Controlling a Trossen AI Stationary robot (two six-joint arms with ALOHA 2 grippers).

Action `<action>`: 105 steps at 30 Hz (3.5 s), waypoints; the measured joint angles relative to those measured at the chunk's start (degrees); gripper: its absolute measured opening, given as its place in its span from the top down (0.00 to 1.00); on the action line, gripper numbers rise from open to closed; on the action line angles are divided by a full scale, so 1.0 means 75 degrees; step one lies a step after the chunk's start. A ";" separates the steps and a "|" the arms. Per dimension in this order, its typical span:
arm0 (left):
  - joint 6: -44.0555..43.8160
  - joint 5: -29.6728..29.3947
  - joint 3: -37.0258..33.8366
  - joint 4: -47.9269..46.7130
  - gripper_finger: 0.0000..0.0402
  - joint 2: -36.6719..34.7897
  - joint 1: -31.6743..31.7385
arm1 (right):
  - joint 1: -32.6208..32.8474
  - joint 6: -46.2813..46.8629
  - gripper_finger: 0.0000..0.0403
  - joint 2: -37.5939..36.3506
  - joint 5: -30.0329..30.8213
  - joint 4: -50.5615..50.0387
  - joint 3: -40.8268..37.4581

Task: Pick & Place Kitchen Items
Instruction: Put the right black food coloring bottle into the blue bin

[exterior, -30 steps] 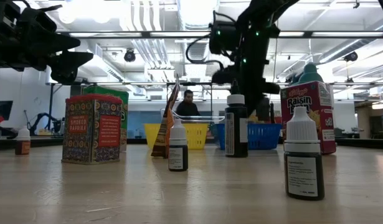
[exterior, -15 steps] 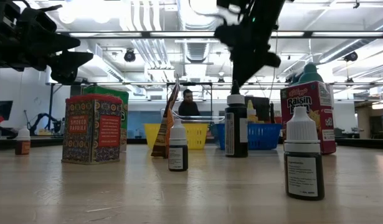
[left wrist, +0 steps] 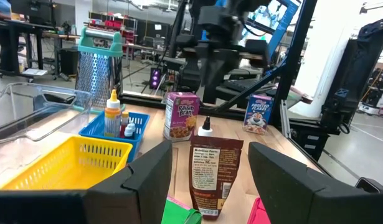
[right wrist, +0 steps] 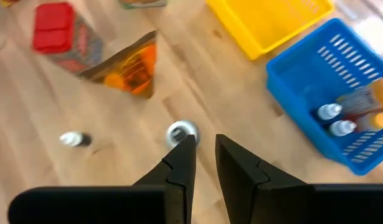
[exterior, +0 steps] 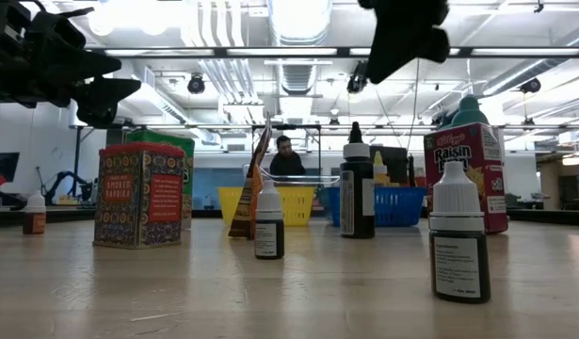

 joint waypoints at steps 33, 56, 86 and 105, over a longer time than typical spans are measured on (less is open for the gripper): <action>0.0087 0.0000 0.0001 0.0023 0.46 0.0000 0.0001 | 0.3356 0.0794 0.95 0.0191 0.1505 0.1045 -0.0017; -0.0112 -0.0003 0.0000 0.0007 0.46 0.0012 0.0001 | 0.2840 -0.0595 0.73 0.2786 -0.0925 0.0233 0.2419; -0.0147 -0.0003 0.0001 -0.0003 0.46 0.0017 0.0001 | 0.2399 -0.0774 0.65 0.4849 -0.2014 -0.2064 0.4847; -0.0176 -0.0003 0.0001 -0.0003 0.46 0.0017 0.0001 | 0.2388 -0.0686 0.67 0.4846 -0.2209 -0.0572 0.3571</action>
